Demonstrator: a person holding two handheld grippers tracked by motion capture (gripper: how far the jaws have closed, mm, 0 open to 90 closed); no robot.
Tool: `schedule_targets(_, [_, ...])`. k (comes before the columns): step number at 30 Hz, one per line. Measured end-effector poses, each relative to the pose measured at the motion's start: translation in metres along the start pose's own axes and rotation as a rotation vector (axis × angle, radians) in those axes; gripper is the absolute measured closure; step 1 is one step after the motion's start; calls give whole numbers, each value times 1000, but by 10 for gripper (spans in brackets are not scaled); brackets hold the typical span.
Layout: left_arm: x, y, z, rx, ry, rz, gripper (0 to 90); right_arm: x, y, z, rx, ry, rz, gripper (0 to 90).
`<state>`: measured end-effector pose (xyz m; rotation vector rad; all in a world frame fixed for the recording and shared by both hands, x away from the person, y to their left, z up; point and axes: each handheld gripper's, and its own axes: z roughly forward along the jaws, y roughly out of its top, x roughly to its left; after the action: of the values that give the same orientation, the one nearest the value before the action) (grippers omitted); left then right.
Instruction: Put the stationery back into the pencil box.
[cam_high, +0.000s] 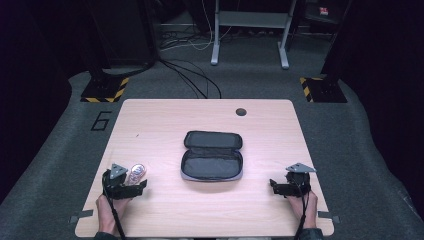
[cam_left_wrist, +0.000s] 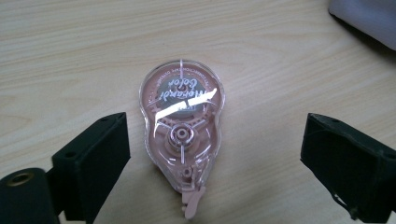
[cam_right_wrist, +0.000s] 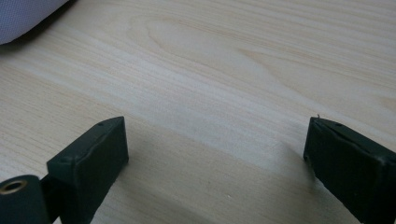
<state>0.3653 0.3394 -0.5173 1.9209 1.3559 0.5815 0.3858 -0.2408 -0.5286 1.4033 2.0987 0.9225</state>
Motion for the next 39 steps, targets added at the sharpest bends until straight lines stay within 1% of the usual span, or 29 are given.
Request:
schedule_targets(1, [0,1,2,-11,0,-4,130,0,0,0,0,0,1,60])
schedule_targets(2, [1,2,2,5,-7,4,158,-1,0,0,-1,1,-4,61])
schedule_targets(3, [1,3,3,9,8,9,165,0,0,0,-1,-1,5,62])
schedule_targets(4, [1,4,4,8,12,8,170,0,0,1,-2,-1,6,64])
schedule_targets(5, [1,4,5,-2,13,5,189,-1,0,0,6,0,1,67])
schedule_targets(6, [2,5,5,10,12,9,226,-2,0,0,13,4,-8,67])
schedule_targets(7, [3,5,5,8,17,5,241,-1,0,0,5,5,8,67])
schedule_targets(8, [3,5,7,0,28,2,260,-1,0,0,6,5,7,67])
schedule_targets(10, [4,4,9,7,28,-7,312,-1,0,0,6,5,7,66])
schedule_targets(13, [4,3,12,21,47,-10,369,-1,0,0,6,5,7,66])
schedule_targets(15, [3,0,13,7,62,-14,401,-1,0,0,6,5,7,67])
schedule_targets(17, [2,-1,10,11,59,-9,473,-1,0,0,8,6,12,68])
schedule_targets(18, [1,-2,11,-3,60,-13,488,-1,0,0,8,5,13,68])
schedule_targets(22, [2,-2,11,-12,57,-10,497,-1,0,0,9,3,9,67])
schedule_targets(23, [3,-2,10,-3,51,-7,498,-1,0,0,12,1,3,66])
schedule_targets(24, [3,-3,11,-13,51,-12,499,-1,0,0,12,1,5,66])
schedule_targets(25, [3,-3,10,-9,51,-8,499,-1,0,0,12,0,7,66])
schedule_targets(27, [4,-2,8,5,36,-7,499,-1,0,0,13,-2,9,58])
schedule_targets(28, [4,-3,8,-10,39,-12,500,-1,0,1,6,-7,10,52])
schedule_targets(31, [5,-3,3,-1,27,-12,500,0,1,1,11,-7,14,46])
schedule_targets(32, [5,-3,2,-3,27,-12,500,0,1,2,14,-10,10,43])
schedule_targets(33, [4,-3,2,-18,32,-13,499,-1,1,1,20,-7,8,42])
schedule_targets(35, [5,-1,-2,-8,19,-13,500,-1,1,1,19,-7,8,42])
schedule_targets(36, [4,0,-3,-22,18,-12,499,-1,1,2,18,-7,7,41])
schedule_targets(39, [3,6,-10,-30,6,-1,500,-1,1,2,19,-7,7,41])
